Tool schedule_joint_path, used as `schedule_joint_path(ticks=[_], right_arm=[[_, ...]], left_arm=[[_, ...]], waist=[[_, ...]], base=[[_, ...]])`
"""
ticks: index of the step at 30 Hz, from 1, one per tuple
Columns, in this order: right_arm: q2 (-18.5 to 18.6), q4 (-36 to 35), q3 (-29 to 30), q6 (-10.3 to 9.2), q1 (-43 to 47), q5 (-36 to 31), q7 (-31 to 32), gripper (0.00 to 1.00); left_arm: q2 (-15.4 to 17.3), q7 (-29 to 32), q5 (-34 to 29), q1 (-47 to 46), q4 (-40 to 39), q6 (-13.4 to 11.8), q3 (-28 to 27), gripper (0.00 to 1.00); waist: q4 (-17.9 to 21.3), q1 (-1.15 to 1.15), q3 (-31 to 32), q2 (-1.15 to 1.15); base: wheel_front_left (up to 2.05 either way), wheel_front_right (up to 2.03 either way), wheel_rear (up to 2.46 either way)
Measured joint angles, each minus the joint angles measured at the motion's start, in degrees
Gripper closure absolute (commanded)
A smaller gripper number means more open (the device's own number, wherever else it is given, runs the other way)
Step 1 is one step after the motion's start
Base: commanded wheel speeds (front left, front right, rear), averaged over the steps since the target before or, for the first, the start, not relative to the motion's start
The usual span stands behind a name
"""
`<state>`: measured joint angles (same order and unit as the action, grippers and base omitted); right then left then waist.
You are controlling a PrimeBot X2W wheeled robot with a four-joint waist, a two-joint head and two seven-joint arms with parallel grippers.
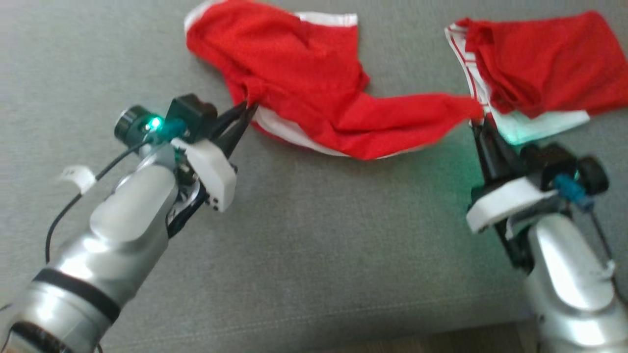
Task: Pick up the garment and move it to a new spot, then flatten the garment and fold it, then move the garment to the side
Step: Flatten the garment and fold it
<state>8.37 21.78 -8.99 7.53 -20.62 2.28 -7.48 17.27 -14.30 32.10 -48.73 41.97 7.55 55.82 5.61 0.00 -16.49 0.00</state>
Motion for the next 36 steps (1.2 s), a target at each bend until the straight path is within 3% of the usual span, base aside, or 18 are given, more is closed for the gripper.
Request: schedule_joint_path(ticks=[12, 20, 26, 31, 36], right_arm=[[8.77, -3.56, -7.72, 0.00, -11.01, 4.95, 1.54, 1.00], [12.26, -6.03, -8.70, 0.00, -17.90, 5.89, 5.86, 1.00], [14.62, -10.96, -8.36, 0.00, -18.40, 6.31, 14.95, 1.00], [16.49, -16.66, -7.05, 0.00, -16.72, 8.27, 27.11, 1.00], [17.23, -20.36, -4.94, 0.00, -13.74, 10.15, 37.19, 1.00]], left_arm=[[5.14, 2.92, 6.68, 2.52, -11.79, -0.99, -2.91, 1.00], [9.73, 10.66, 10.04, 2.67, -27.46, -6.71, -5.93, 1.00], [12.62, 15.16, 12.82, 4.56, -38.38, -12.27, -8.45, 1.00], [14.68, 16.72, 16.14, 8.50, -45.24, -16.83, -11.12, 1.00], [15.85, 16.62, 17.29, 9.96, -47.51, -19.17, -13.48, 1.00]], waist=[[-4.28, 0.00, 12.83, 0.00], [-6.64, 0.00, 20.09, 0.00], [-7.74, -0.01, 22.03, 0.00], [-7.89, -0.01, 21.44, 0.00], [-7.86, 0.00, 19.43, 0.00]], base=[[0.00, 0.00, 0.00], [0.00, 0.00, 0.00], [0.00, 0.00, 0.00], [0.00, 0.00, 0.00], [0.00, 0.00, 0.00]])
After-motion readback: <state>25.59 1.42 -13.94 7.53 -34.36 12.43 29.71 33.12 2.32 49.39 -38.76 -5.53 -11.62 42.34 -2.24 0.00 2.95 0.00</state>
